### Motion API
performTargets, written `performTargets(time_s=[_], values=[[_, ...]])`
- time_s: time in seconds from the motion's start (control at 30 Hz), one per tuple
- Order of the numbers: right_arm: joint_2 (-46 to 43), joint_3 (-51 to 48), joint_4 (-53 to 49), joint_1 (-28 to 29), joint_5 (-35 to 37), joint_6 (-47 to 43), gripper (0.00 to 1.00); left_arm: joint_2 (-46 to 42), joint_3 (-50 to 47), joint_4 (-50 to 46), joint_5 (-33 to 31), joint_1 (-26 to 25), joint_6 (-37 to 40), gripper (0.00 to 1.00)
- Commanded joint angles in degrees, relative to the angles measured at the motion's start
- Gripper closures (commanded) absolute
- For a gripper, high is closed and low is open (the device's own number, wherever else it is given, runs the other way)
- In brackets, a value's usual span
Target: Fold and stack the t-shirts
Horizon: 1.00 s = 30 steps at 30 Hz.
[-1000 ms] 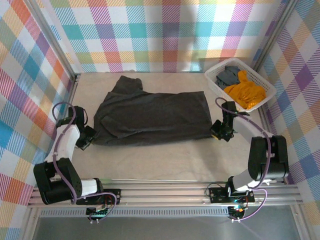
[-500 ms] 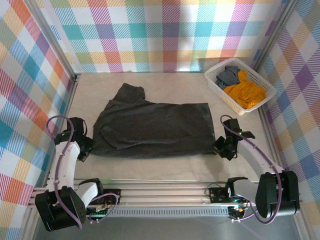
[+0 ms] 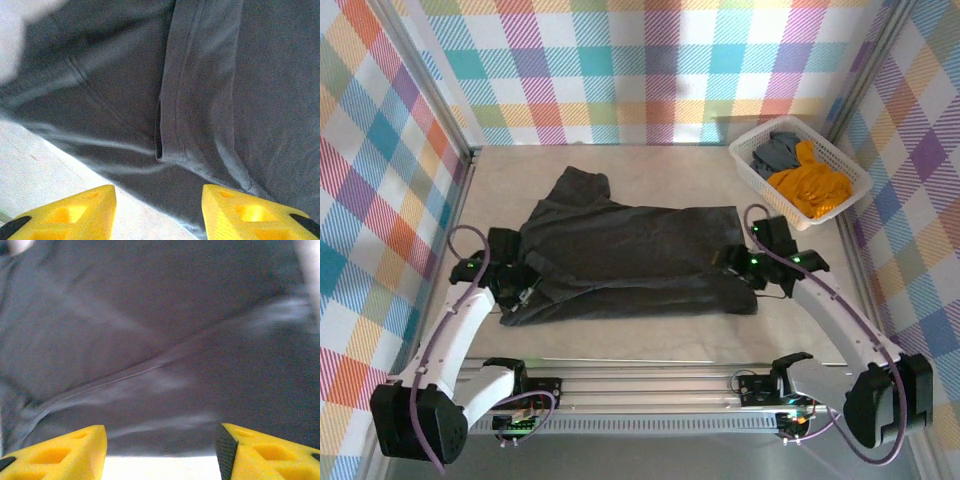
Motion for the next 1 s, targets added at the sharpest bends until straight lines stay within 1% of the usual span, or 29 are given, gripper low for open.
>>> performTargets(time_s=[0.0, 0.07, 0.17, 0.33, 0.5, 0.6, 0.7, 0.8, 0.97], values=[[1.89, 1.17, 9.36, 4.14, -12.17, -2.61, 0.4, 1.14, -5.04, 6.21, 4.1, -1.1, -7.97, 0.51], [2.72, 1.97, 10.3, 5.66, -11.66, -1.97, 0.41, 2.62, -7.52, 10.99, 5.91, -1.11, -10.59, 0.51], [3.84, 2.93, 9.66, 5.86, -11.13, -2.2, 0.42, 6.21, -9.49, 15.47, 8.81, -2.07, -13.81, 0.52], [3.86, 2.45, 9.6, 5.92, -10.93, -1.72, 0.44, 6.87, -11.85, 19.25, 7.61, -3.21, -17.5, 0.54], [4.25, 1.83, 10.95, 6.07, -12.62, -1.39, 0.45, 8.09, -12.33, 21.61, 6.58, -3.3, -18.69, 0.56], [4.32, 2.09, 11.34, 6.15, -13.26, -1.34, 0.45, 9.26, -12.61, 23.5, 6.33, -3.34, -19.32, 0.6], [4.24, 2.11, 11.35, 6.23, -13.14, -1.36, 0.45, 10.3, -12.27, 24.7, 6.26, -3.46, -19.64, 0.67], [4.1, 1.85, 11.1, 6.24, -12.8, -1.34, 0.45, 10.84, -11.74, 24.2, 5.89, -3.8, -19.58, 0.78], [4.11, 1.76, 11.05, 6.24, -12.23, -1.16, 0.46, 9.39, -10.78, 22.9, 4.74, -4.0, -18.8, 0.94]])
